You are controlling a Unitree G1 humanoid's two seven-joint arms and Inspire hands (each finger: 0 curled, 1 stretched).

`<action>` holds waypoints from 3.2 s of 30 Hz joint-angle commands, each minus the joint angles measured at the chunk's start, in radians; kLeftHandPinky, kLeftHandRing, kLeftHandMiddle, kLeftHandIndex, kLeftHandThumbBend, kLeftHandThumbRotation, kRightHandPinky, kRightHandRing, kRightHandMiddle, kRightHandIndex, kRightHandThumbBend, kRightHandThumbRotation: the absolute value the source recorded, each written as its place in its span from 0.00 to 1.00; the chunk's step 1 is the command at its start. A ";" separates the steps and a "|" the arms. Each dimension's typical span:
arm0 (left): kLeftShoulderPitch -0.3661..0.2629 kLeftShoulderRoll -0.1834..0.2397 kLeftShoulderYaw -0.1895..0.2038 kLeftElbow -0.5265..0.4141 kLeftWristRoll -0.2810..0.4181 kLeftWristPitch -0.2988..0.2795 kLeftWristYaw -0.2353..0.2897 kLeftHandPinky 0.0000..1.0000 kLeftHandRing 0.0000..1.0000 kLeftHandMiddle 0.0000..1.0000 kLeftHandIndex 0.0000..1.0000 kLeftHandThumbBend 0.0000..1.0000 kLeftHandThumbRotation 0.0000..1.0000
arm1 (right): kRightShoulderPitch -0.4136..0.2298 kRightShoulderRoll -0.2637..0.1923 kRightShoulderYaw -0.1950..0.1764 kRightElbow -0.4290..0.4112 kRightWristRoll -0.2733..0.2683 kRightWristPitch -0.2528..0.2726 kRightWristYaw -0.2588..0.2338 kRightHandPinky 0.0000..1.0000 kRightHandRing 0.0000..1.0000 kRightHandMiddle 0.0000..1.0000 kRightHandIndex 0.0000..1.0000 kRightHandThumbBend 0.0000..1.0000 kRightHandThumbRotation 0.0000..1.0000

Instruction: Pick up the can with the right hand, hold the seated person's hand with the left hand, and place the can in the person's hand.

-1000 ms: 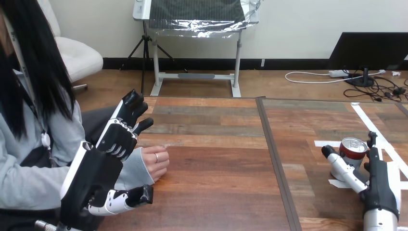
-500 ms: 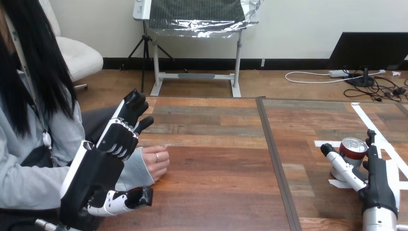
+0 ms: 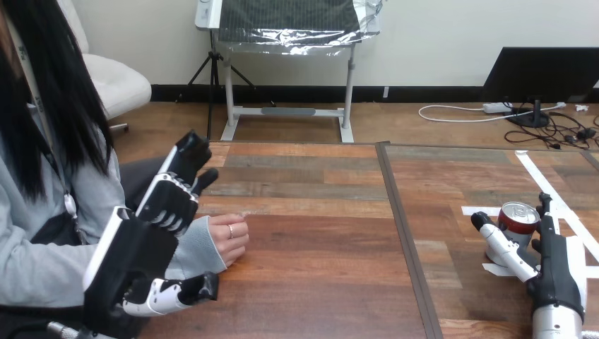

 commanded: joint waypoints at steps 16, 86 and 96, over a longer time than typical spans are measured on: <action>-0.009 -0.006 0.017 -0.119 -0.010 0.048 0.000 0.98 1.00 1.00 0.97 1.00 0.45 | -0.097 -0.024 -0.002 -0.002 0.015 0.002 0.015 0.91 0.97 0.98 1.00 1.00 0.63; 0.055 -0.020 0.010 -0.196 0.012 0.056 0.059 0.93 0.99 0.99 0.95 1.00 0.46 | -0.169 -0.004 -0.018 0.010 0.055 0.139 -0.106 0.36 0.41 0.47 0.51 0.85 0.00; 0.044 -0.023 0.013 -0.184 0.010 0.043 0.042 0.94 1.00 0.99 0.95 1.00 0.46 | -0.170 -0.007 -0.017 0.004 0.054 0.145 -0.114 0.32 0.37 0.46 0.49 0.85 0.00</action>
